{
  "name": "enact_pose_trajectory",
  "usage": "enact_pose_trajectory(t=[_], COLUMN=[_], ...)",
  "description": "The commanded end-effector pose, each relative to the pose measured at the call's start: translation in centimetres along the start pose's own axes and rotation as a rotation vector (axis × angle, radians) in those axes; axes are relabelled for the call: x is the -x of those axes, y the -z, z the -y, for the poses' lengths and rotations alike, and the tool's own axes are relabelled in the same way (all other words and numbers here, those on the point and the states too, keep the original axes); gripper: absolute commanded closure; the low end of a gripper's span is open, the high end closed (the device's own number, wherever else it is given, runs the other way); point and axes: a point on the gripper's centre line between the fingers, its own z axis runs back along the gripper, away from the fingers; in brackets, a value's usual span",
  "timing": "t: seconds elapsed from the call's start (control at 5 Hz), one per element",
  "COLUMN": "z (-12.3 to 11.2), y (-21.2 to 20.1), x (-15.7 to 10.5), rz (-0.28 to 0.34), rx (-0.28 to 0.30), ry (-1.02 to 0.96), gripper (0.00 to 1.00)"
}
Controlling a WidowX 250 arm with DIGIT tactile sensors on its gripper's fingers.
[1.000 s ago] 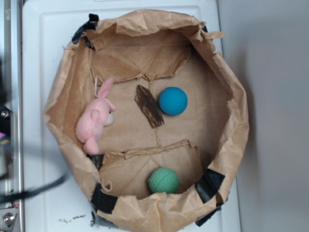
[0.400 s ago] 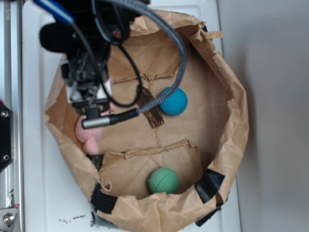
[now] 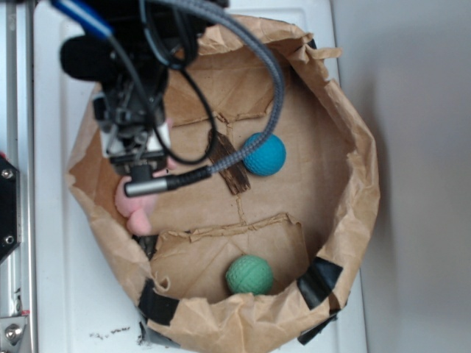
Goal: Grab the wood chip.
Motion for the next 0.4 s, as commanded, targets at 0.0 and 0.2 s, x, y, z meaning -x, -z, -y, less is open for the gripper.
enact_pose_trajectory(t=[0.0,0.2], z=[1.5,2.1], y=[2.0,4.0], x=[-2.4,-2.2], rz=[0.085,0.097], rx=[-0.056,-0.062], ry=[0.136,0.214], gripper=[0.0,0.0])
